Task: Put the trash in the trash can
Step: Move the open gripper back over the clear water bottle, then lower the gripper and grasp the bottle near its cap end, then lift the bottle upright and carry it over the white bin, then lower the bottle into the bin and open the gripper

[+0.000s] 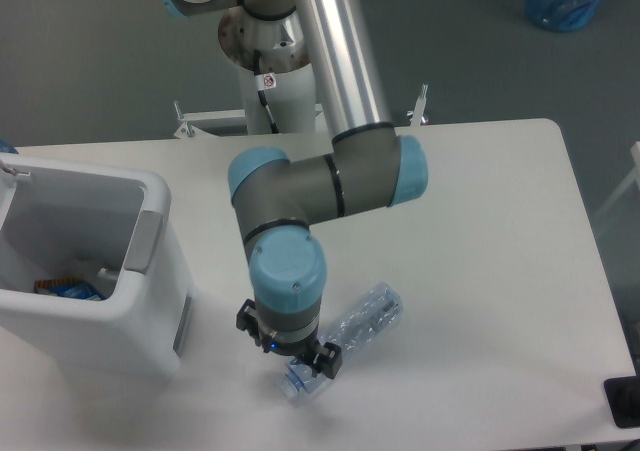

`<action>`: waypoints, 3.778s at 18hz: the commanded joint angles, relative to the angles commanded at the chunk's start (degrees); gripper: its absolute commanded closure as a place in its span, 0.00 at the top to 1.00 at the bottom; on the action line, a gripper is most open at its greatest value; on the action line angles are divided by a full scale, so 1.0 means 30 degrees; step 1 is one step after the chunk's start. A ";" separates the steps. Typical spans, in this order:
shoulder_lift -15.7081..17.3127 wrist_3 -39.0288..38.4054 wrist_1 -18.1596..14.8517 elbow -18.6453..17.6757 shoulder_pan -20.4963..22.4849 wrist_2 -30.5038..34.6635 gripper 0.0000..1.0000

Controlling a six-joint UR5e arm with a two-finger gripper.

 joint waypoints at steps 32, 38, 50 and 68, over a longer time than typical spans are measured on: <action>0.0845 0.0820 0.2345 0.0966 0.0406 -0.1161 0.00; 0.3160 -0.2253 0.2432 0.1874 0.2575 -0.7666 0.00; 0.5682 -0.6738 0.2841 0.3809 0.3105 -1.5812 0.00; 0.7821 -0.8030 0.5300 0.1323 -0.0056 -1.9012 0.04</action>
